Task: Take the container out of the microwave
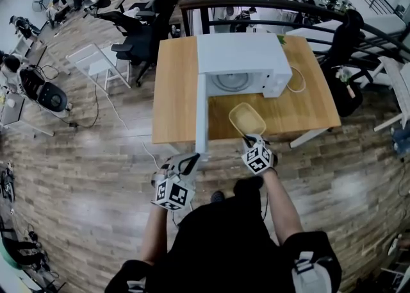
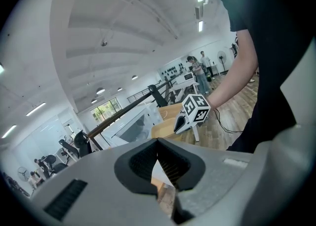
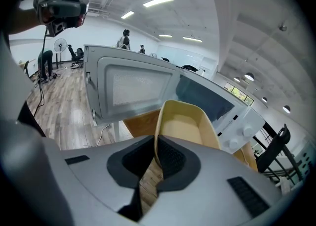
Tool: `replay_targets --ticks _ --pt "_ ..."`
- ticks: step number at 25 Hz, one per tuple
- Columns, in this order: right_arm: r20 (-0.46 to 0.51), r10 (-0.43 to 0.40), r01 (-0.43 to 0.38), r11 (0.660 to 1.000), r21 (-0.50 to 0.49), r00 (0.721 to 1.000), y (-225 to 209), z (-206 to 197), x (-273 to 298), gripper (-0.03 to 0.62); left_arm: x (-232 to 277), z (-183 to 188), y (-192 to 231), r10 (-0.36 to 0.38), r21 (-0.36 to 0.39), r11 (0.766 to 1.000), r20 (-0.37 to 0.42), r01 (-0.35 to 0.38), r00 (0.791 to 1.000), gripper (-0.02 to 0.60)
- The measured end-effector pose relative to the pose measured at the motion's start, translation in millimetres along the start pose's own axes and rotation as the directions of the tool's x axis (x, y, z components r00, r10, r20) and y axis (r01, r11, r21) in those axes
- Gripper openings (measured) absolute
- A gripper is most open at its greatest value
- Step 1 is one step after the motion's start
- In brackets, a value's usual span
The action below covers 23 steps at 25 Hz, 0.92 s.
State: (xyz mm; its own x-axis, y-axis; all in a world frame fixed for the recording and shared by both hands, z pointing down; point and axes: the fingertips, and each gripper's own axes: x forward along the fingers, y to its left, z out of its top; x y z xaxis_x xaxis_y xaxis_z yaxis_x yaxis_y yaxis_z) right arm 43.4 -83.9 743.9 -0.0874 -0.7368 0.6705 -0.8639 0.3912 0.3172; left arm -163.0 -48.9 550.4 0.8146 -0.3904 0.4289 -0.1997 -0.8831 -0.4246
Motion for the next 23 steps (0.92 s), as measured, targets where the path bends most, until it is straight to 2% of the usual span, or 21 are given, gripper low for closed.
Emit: replay_targets --ticks 23 --pt "-0.022 0.023 -0.022 1.0 0.015 1.0 9.5 -7.6 2.1 0.021 0.2 -1.7 1.2 -0.012 0.012 1.0 0.008 0.012 1.0 0.002"
